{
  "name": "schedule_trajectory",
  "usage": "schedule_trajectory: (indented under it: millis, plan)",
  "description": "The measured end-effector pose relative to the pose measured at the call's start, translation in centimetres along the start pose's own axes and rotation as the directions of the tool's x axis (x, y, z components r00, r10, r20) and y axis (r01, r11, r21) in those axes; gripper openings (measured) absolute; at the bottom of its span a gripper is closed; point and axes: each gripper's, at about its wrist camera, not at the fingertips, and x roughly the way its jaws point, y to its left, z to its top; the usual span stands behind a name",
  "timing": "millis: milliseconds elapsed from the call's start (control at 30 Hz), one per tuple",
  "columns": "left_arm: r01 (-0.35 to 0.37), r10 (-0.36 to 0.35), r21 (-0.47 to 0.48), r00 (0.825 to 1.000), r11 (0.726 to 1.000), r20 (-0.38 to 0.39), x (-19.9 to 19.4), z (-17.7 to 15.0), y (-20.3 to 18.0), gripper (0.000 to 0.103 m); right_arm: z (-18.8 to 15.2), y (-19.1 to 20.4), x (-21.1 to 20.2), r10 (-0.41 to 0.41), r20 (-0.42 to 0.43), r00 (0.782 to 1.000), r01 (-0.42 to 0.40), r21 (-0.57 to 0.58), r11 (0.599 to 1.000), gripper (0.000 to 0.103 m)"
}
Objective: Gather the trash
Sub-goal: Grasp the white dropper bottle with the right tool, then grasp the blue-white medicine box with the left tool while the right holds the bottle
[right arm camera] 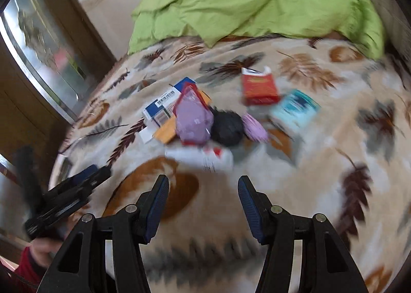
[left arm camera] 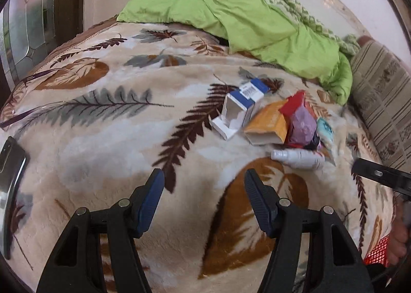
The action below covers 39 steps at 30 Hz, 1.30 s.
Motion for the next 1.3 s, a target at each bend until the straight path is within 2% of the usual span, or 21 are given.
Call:
schedule_trajectory:
  millis: [67,100,167,233,400,467,533,633,700,800,967,1067,1167,1267,1300]
  plan:
    - [-0.019,0.019,0.020,1.000,1.000,0.003,0.2,0.1,0.4,0.064,1.6,1.0,2.3,-0.011,-0.016,1.000,0.010,-0.054,0.998,0.058]
    - [-0.021,0.021,0.023,1.000,1.000,-0.001,0.3,0.2,0.5,0.064,2.3,1.3,3.8,-0.031,-0.034,0.999,0.029,-0.075,0.997,0.053]
    - [-0.003,0.003,0.001,1.000,1.000,-0.010,0.5,0.5,1.0,0.064,3.4,1.2,5.5,-0.049,-0.058,0.997,0.044,-0.079,0.996,0.052]
    - [0.023,-0.023,-0.015,1.000,1.000,-0.018,0.5,0.7,1.4,0.064,3.8,0.5,7.2,-0.025,-0.106,0.994,0.018,-0.064,0.998,0.052]
    - [0.047,-0.047,-0.001,0.999,0.999,-0.007,0.0,0.7,1.2,0.064,2.2,1.2,7.8,0.057,-0.189,0.980,-0.069,-0.056,0.996,0.052]
    - [0.063,-0.063,0.003,0.998,0.998,-0.009,0.1,0.7,0.9,0.064,1.0,2.3,7.8,0.058,-0.207,0.977,-0.078,-0.094,0.993,0.051]
    - [0.076,-0.076,0.002,0.997,0.997,-0.011,0.2,0.9,0.6,0.064,-0.1,3.3,8.1,0.034,-0.219,0.975,-0.062,-0.125,0.990,0.043]
    - [0.092,-0.092,0.003,0.996,0.996,-0.004,0.2,1.2,0.2,0.063,-1.1,4.3,8.4,-0.038,-0.181,0.983,0.010,-0.153,0.988,0.032]
    - [0.108,-0.108,0.005,0.994,0.994,0.003,0.3,1.6,0.1,0.063,-1.6,4.2,7.9,-0.053,-0.144,0.988,0.036,-0.119,0.992,0.031]
    - [0.139,-0.140,0.027,0.990,0.990,0.012,0.8,2.8,-0.3,0.063,-3.0,3.1,6.3,0.023,-0.107,0.994,-0.021,0.020,1.000,0.031]
    - [0.166,-0.166,0.084,0.986,0.983,-0.005,3.2,5.4,-1.9,0.063,-6.0,2.0,4.3,0.044,-0.070,0.997,-0.038,0.090,0.995,0.032]
    - [0.173,-0.170,0.099,0.985,0.980,-0.030,5.4,7.1,-2.9,0.062,-5.9,1.9,4.1,0.054,-0.063,0.997,-0.048,0.088,0.995,0.032]
    - [0.172,-0.167,0.101,0.984,0.980,-0.058,7.9,8.8,-3.4,0.053,-6.0,2.2,4.5,0.057,-0.067,0.996,-0.052,0.074,0.996,0.032]
    - [0.180,-0.167,0.132,0.980,0.975,-0.104,9.8,9.5,-4.2,0.051,-5.9,2.2,4.7,0.059,-0.074,0.996,-0.055,0.058,0.997,0.032]
    - [0.177,-0.161,0.145,0.980,0.973,-0.117,10.5,9.5,-4.5,0.047,-5.8,2.3,4.7,0.059,-0.076,0.995,-0.055,0.052,0.997,0.032]
